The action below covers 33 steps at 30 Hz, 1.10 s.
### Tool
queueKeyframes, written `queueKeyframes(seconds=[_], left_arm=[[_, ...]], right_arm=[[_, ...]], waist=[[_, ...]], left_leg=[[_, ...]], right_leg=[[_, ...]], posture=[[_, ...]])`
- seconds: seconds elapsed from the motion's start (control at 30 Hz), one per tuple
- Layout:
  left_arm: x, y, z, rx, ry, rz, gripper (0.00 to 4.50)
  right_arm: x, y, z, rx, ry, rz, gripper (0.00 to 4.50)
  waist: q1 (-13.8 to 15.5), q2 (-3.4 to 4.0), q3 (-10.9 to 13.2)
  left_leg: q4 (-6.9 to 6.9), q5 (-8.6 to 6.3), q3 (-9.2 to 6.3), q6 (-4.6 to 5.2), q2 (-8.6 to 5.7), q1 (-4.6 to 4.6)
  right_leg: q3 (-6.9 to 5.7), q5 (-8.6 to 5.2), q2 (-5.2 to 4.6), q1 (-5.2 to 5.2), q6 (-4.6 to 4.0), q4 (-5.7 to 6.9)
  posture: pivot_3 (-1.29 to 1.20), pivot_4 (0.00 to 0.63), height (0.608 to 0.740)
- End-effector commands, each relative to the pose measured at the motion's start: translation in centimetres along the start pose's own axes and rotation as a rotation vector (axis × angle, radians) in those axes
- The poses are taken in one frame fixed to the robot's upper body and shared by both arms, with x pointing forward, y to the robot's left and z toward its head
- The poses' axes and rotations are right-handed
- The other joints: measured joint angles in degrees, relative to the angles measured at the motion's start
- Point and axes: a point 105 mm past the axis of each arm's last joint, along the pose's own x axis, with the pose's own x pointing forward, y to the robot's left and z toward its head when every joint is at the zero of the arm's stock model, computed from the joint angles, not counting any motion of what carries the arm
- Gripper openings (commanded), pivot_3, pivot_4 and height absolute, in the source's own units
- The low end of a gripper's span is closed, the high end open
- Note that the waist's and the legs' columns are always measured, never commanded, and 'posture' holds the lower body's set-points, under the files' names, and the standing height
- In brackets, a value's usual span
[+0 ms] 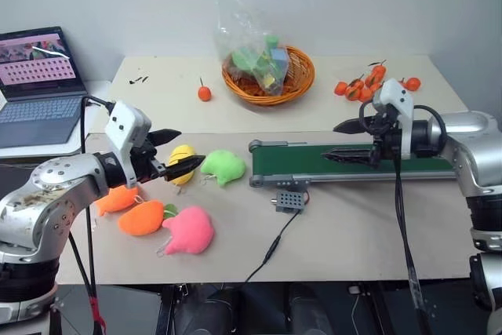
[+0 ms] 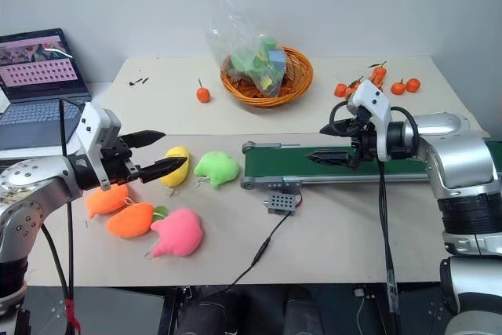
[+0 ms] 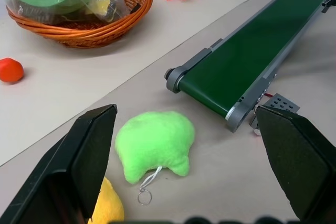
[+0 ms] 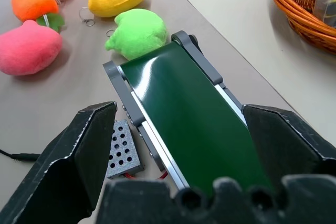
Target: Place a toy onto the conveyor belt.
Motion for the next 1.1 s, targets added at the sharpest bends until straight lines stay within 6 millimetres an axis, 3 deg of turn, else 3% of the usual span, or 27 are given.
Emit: queueKeyframes(seconds=[0.03, 0.17, 0.23, 0.33, 0.4, 0.53, 0.67, 0.93, 1.1], left_arm=[[-0.1, 0.1, 0.9, 0.033, -0.044, 0.002, 4.47], [-0.6, 1.3, 0.1, -0.021, -0.043, 0.062, 4.47], [-1.5, 3.0, -0.3, -0.064, -0.05, 0.149, 4.47], [-4.5, 7.0, -2.0, -0.101, -0.047, 0.413, 4.47], [-6.1, 8.2, -2.6, -0.157, -0.071, 0.512, 4.47], [-8.3, 9.1, -3.4, -0.352, -0.181, 0.622, 4.47], [-13.0, 10.4, -7.9, -0.739, -0.377, 0.886, 4.47], [-20.5, 9.3, -14.0, -1.033, -0.563, 1.222, 4.47], [-20.8, 7.7, -17.4, -1.136, -0.505, 1.249, 4.47]], right_arm=[[-0.5, 0.1, 1.1, -0.038, -0.032, -0.012, 4.5], [0.3, 0.5, 1.5, -0.042, -0.044, 0.026, 4.5], [0.7, 0.6, 1.7, -0.037, -0.047, 0.045, 4.5], [1.6, 1.3, 2.4, -0.039, -0.07, 0.126, 4.5], [2.0, 1.6, 2.7, -0.042, -0.075, 0.167, 4.5], [2.6, 2.2, 3.0, -0.073, -0.068, 0.239, 4.5], [4.1, 2.0, 3.6, -0.109, -0.073, 0.277, 4.5], [5.0, 1.7, 3.4, -0.131, -0.058, 0.306, 4.5], [5.2, 1.5, 3.6, -0.148, -0.058, 0.305, 4.5]], waist=[[0.0, 0.0, 0.0], [-0.1, -0.01, 0.0], [-0.4, -0.01, 0.0], [-1.0, 0.0, 0.0], [-1.4, 0.0, 0.0], [-1.3, -0.05, 0.0], [-1.3, -0.1, -0.1], [-1.2, -0.36, -0.2], [-1.1, -0.39, -0.2]], left_leg=[[0.0, 0.0, 0.01, 0.0, 0.01, 0.0], [0.02, -0.03, 0.22, 0.01, 0.27, 0.04], [0.02, -0.06, 0.32, -0.03, 0.43, 0.09], [0.01, -0.13, 0.46, -0.12, 0.69, 0.19], [-0.02, -0.29, 0.55, 0.07, 0.76, 0.28], [0.09, -0.3, 0.6, -0.02, 0.77, 0.25], [0.18, -0.33, 0.65, -0.08, 0.77, 0.26], [0.22, -0.42, 0.67, -0.28, 0.87, 0.28], [0.21, -0.49, 0.72, -0.28, 0.88, 0.41]], right_leg=[[0.01, 0.0, 0.01, 0.0, 0.0, 0.0], [0.16, 0.11, 0.24, 0.0, -0.07, -0.07], [0.21, 0.16, 0.36, -0.01, -0.13, -0.07], [0.29, 0.23, 0.57, -0.02, -0.25, -0.07], [0.37, 0.24, 0.66, -0.01, -0.27, -0.07], [0.39, 0.25, 0.7, -0.03, -0.28, -0.09], [0.43, 0.26, 0.69, -0.01, -0.26, -0.08], [0.43, 0.28, 0.81, -0.02, -0.3, -0.06], [0.48, 0.29, 0.83, 0.07, -0.32, -0.04]], posture=[[0.0, 0.15, 0.74], [0.0, 0.15, 0.74], [0.0, 0.15, 0.74], [0.0, 0.15, 0.74], [0.0, 0.15, 0.74], [0.0, 0.15, 0.74], [0.0, 0.15, 0.74], [0.0, 0.15, 0.74], [0.0, 0.15, 0.74]])
